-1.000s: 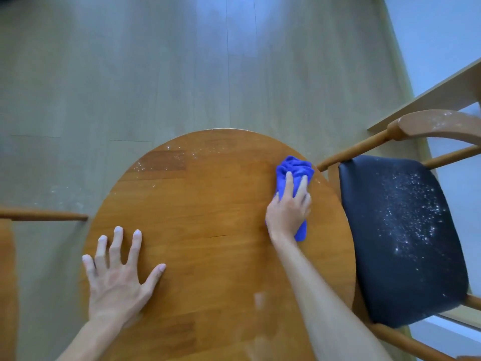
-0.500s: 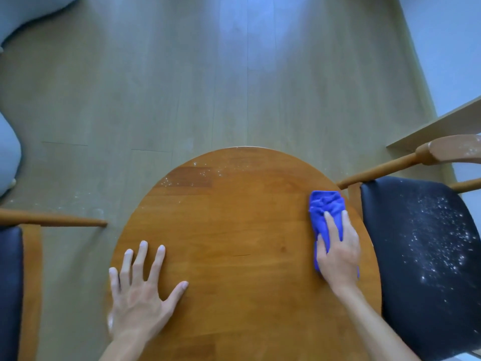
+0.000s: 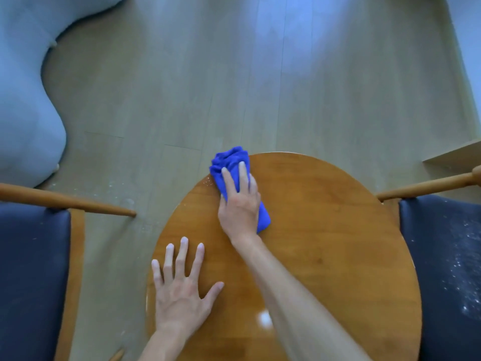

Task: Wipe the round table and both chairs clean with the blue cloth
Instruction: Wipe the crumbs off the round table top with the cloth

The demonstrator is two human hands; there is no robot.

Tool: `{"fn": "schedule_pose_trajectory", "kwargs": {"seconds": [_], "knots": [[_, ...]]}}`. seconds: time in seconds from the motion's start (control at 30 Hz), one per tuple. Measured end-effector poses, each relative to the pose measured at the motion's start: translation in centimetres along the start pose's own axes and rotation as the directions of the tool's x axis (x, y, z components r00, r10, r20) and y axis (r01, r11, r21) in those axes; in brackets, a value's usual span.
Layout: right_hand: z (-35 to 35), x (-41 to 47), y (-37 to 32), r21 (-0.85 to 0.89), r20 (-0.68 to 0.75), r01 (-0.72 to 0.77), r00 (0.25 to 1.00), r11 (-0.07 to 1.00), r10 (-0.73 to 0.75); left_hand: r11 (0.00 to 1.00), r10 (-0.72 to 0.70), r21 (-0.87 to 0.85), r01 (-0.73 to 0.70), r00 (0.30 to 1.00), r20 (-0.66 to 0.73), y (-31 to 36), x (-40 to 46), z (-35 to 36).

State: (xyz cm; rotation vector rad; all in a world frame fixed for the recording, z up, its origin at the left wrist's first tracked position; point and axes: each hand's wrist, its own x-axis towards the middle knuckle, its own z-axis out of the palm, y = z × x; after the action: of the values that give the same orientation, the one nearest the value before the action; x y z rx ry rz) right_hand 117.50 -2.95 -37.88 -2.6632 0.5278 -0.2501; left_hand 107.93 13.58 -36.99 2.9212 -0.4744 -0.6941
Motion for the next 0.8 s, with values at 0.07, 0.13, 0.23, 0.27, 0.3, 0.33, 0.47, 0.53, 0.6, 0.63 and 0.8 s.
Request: {"fn": "schedule_pose_trajectory", "kwargs": {"seconds": [0.07,0.13,0.23,0.27,0.3,0.33,0.47,0.53,0.6,0.63,0.8], "knots": [[0.8,-2.1,-3.3,0.078,0.13,0.159,0.977,0.984,-0.168,1.0,-0.001,-0.028,0.001,1.0,0.001,-0.2,0.1,0.0],[1.2,-3.9,-4.6,0.116,0.27,0.352,0.889,0.929,-0.37,0.999,0.008,-0.032,-0.008,1.0,-0.003,-0.4,0.0,0.1],[1.0,-3.4,-3.4,0.144,0.323,0.592,0.729,0.793,-0.603,1.0,0.0,-0.008,0.0,1.0,-0.004,-0.3,0.1,0.2],[0.6,-2.6,-2.4,0.132,0.322,0.644,0.691,0.753,-0.647,1.0,-0.004,0.0,0.004,1.0,-0.009,-0.3,0.1,0.2],[0.1,-1.8,-1.0,0.112,0.309,0.677,0.672,0.727,-0.673,1.0,-0.007,0.008,0.007,1.0,-0.015,-0.3,0.1,0.2],[-0.6,-1.0,0.7,0.086,0.279,0.675,0.689,0.732,-0.669,1.0,-0.004,0.018,0.004,1.0,-0.023,-0.2,0.1,0.1],[-5.0,0.7,11.3,-0.095,0.044,0.272,0.962,0.958,-0.269,0.999,0.024,0.038,-0.023,0.999,-0.04,-0.2,-0.1,0.1],[-8.1,-0.5,17.3,-0.162,-0.069,-0.013,0.998,0.987,0.002,0.999,0.027,0.045,-0.025,0.999,-0.044,-0.2,-0.2,0.2],[-10.7,-3.0,21.5,-0.146,-0.18,-0.306,0.943,0.941,0.279,0.999,0.028,0.042,-0.026,0.998,-0.051,-0.2,-0.2,0.3],[-11.6,-4.4,22.4,-0.104,-0.222,-0.454,0.878,0.885,0.425,0.999,0.028,0.04,-0.026,0.998,-0.057,-0.3,-0.2,0.3],[-8.7,-6.0,18.2,0.05,-0.342,-0.729,0.63,0.683,0.697,0.999,0.033,0.034,-0.029,0.995,-0.094,-0.6,0.0,0.6]]}}
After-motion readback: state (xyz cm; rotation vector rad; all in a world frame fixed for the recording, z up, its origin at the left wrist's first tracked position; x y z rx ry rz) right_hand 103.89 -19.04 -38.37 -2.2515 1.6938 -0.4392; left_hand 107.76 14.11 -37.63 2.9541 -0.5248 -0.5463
